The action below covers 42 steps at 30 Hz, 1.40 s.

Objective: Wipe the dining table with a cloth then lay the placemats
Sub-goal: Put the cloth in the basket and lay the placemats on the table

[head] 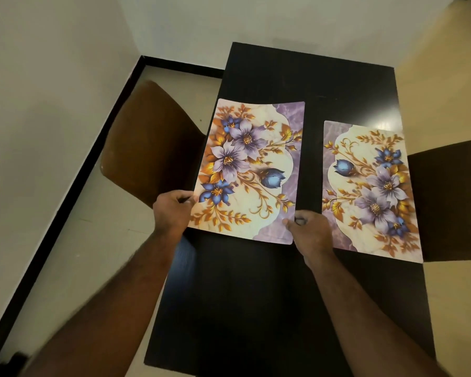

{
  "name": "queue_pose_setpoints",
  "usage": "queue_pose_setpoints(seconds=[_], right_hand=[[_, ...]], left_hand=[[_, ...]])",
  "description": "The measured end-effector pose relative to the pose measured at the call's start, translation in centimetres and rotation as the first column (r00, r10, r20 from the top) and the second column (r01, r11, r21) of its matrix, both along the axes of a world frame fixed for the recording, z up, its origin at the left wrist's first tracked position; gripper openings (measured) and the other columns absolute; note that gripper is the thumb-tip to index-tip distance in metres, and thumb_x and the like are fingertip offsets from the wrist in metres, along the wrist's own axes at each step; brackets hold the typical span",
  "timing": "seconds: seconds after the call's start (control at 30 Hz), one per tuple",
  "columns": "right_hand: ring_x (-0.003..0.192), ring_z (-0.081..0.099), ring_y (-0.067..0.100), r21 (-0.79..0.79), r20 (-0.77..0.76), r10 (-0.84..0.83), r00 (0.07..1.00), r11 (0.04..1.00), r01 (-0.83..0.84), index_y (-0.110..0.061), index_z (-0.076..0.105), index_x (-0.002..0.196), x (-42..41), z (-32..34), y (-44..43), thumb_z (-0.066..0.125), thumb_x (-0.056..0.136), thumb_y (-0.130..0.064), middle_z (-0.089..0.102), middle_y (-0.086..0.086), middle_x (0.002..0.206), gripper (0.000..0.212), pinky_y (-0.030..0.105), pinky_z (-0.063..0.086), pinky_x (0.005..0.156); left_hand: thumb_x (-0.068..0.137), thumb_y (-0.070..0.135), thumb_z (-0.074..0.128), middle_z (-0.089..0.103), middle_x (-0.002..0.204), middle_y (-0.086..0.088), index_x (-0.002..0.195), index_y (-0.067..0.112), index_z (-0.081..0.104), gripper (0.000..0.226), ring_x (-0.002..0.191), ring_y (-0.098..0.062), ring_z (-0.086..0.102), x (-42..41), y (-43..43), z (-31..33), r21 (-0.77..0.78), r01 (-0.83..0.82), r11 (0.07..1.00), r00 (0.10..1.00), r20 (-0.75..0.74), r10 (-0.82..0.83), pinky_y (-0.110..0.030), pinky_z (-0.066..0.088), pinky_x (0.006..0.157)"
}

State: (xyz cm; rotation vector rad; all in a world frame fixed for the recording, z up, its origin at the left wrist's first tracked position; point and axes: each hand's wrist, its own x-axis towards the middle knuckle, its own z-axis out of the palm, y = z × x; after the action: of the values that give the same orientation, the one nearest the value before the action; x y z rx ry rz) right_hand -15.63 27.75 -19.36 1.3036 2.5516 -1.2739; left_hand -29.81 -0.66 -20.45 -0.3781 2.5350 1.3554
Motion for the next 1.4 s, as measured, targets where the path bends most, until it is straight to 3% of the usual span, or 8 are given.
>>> queue_pose_setpoints(seconds=[0.1,0.17,0.3,0.5,0.87,1.03,1.23,1.4], right_hand=[[0.083,0.072,0.014,0.002,0.07,0.009,0.998,1.0,-0.009,-0.023,0.081,0.098,-1.4,-1.0,-0.5,0.089,0.097,-0.025,0.078,-0.005,0.092,0.008,0.035,0.064,0.075],[0.089,0.073,0.012,0.008,0.11,0.006,0.994,1.0,-0.007,-0.016,0.083,0.116,-1.7,-1.8,-0.9,0.089,0.098,-0.025,0.082,-0.002,0.104,0.021,0.035,0.066,0.082],[0.083,0.069,0.006,0.081,0.134,-0.009,0.991,0.997,-0.002,-0.014,0.082,0.12,-1.8,-2.9,-1.3,0.091,0.095,-0.028,0.082,-0.001,0.107,0.03,0.019,0.053,0.067],[0.093,0.074,0.011,0.123,0.117,-0.047,0.992,0.992,0.033,-0.015,0.077,0.141,-2.2,-3.2,-1.6,0.092,0.093,-0.032,0.084,0.002,0.118,0.052,0.034,0.065,0.087],[0.106,0.081,0.018,0.18,0.134,-0.021,0.991,0.984,-0.003,-0.014,0.076,0.143,-3.3,-3.5,-2.0,0.089,0.096,-0.033,0.084,0.002,0.124,0.053,0.04,0.068,0.094],[0.102,0.079,0.012,0.21,0.161,-0.027,0.987,0.978,-0.008,-0.017,0.073,0.145,-3.4,-3.9,-2.4,0.087,0.097,-0.036,0.084,-0.001,0.12,0.053,0.031,0.062,0.094],[0.103,0.079,0.014,0.204,0.166,-0.039,0.985,0.979,0.004,-0.018,0.072,0.148,-3.3,-3.8,-2.3,0.085,0.1,-0.038,0.083,0.0,0.119,0.054,0.034,0.066,0.096],[0.111,0.079,0.016,0.205,0.152,-0.066,0.986,0.978,0.034,-0.017,0.07,0.15,-3.3,-3.8,-2.2,0.084,0.101,-0.038,0.081,0.001,0.13,0.055,0.035,0.065,0.102]], left_hand=[[0.103,0.025,0.081,0.083,0.116,-0.005,0.126,0.009,0.083,0.028,0.1,-0.019,0.077,-1.4,-0.2,-1.4,-0.087,0.052,0.995,0.999,-0.002,-0.053,-0.032,0.064,0.074],[0.103,0.025,0.08,0.083,0.119,-0.009,0.127,0.007,0.083,0.029,0.106,-0.024,0.079,-1.6,-0.2,-2.2,-0.13,0.077,0.988,0.997,0.011,-0.076,-0.04,0.068,0.082],[0.104,0.029,0.08,0.084,0.116,-0.009,0.126,0.007,0.083,0.031,0.104,-0.025,0.081,-1.9,-0.3,-3.2,-0.163,0.073,0.984,0.997,-0.011,-0.076,-0.049,0.07,0.086],[0.104,0.028,0.079,0.084,0.114,-0.008,0.126,0.007,0.083,0.03,0.101,-0.024,0.082,-2.0,-0.2,-3.5,-0.192,0.069,0.979,0.996,-0.047,-0.079,-0.047,0.07,0.081],[0.104,0.031,0.078,0.084,0.113,-0.006,0.125,0.01,0.084,0.031,0.099,-0.023,0.083,-2.7,-0.4,-3.4,-0.198,0.087,0.976,0.995,-0.031,-0.096,-0.046,0.071,0.08],[0.105,0.025,0.079,0.084,0.105,-0.008,0.119,0.006,0.085,0.025,0.093,-0.024,0.081,-2.6,-1.0,-4.0,-0.247,0.123,0.961,0.981,-0.116,-0.156,-0.046,0.069,0.078],[0.103,0.021,0.081,0.081,0.104,-0.011,0.115,0.005,0.086,0.021,0.088,-0.02,0.074,-2.7,-0.8,-4.5,-0.282,0.15,0.948,0.968,-0.151,-0.199,-0.025,0.051,0.063],[0.103,0.021,0.08,0.081,0.106,-0.014,0.116,0.003,0.085,0.023,0.085,-0.02,0.073,-2.6,-0.6,-4.5,-0.277,0.172,0.945,0.963,-0.156,-0.221,-0.022,0.046,0.06]])
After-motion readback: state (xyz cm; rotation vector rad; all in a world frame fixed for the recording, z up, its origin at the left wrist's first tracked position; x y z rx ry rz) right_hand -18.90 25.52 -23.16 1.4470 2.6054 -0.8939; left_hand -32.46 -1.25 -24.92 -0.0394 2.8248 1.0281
